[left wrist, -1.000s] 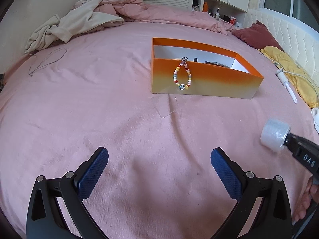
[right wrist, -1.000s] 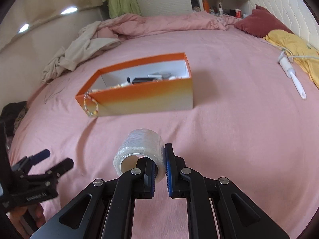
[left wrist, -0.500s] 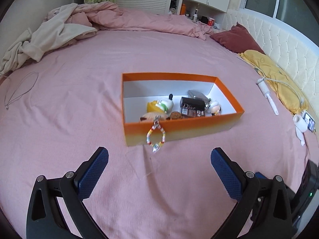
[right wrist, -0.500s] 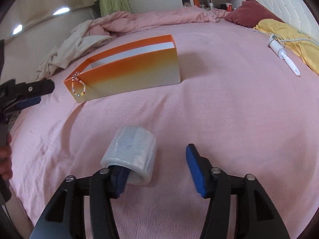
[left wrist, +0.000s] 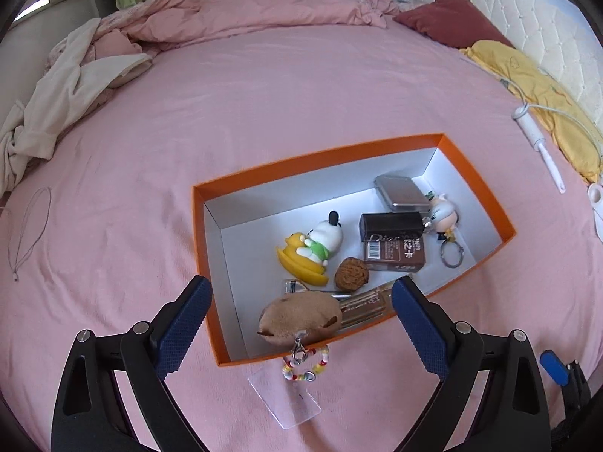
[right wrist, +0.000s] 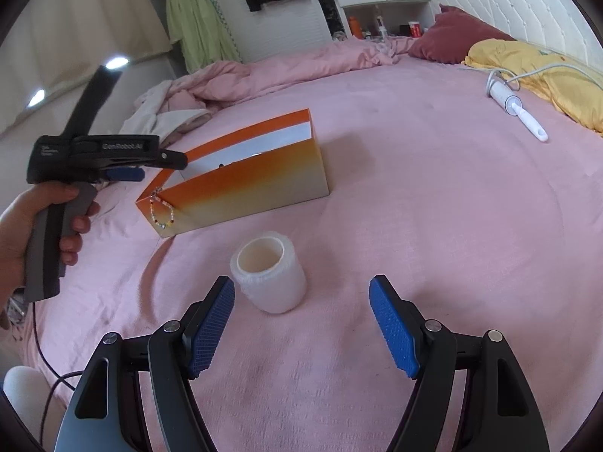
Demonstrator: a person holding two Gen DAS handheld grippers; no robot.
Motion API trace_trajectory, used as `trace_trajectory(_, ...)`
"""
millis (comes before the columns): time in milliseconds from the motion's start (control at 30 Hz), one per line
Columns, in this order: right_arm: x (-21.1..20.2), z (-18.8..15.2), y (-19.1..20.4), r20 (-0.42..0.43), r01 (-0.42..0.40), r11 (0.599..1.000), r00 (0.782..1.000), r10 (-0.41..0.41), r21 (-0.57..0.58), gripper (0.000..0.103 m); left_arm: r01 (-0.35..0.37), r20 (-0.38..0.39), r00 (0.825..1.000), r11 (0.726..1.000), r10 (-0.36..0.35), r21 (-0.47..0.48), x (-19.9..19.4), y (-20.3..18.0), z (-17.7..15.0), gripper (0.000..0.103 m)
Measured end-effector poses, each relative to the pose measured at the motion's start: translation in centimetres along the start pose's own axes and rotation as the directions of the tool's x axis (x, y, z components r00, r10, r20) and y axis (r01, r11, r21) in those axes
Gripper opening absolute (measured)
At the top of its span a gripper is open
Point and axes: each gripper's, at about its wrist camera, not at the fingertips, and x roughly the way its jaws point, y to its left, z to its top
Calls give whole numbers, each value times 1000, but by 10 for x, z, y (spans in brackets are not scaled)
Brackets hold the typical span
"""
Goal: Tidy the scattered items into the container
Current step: 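Lower the tape roll onto the bed beside the box and open the right gripper, then grasp the brown plush hamster with beaded strap using the left gripper, lift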
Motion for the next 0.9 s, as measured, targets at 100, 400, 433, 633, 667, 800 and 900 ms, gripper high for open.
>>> trace_trajectory(100, -1, 1, 1, 4, -5, 1000, 1000, 5, 0, 74, 71, -144, 986, 996, -78, -55, 25, 12, 8, 49)
trace_trajectory(400, -1, 2, -3, 13, -13, 999, 1000, 13, 31, 74, 114, -278, 953, 993, -119, -33, 38, 14, 15, 47)
trace_trajectory(433, -1, 2, -3, 13, -15, 999, 1000, 15, 36, 74, 119, -278, 953, 992, -124, -36, 38, 14, 15, 43)
trace_trajectory(633, 1, -2, 1, 16, -7, 999, 1000, 7, 40, 74, 170, -169, 968, 981, -184, -93, 11, 26, 12, 41)
trace_trajectory(667, 1, -2, 1, 20, -9, 999, 1000, 8, 40, 74, 191, -131, 970, 975, -205, -111, 1, 30, 11, 41)
trace_trajectory(800, 0, -5, 3, 28, -8, 1000, 1000, 8, 30, 74, 258, -8, 965, 959, -261, -121, -49, 39, 2, 41)
trace_trajectory(900, -1, -7, 5, 28, -7, 1000, 1000, 6, 16, 74, 248, 94, 966, 965, -241, -81, -86, 36, -20, 41)
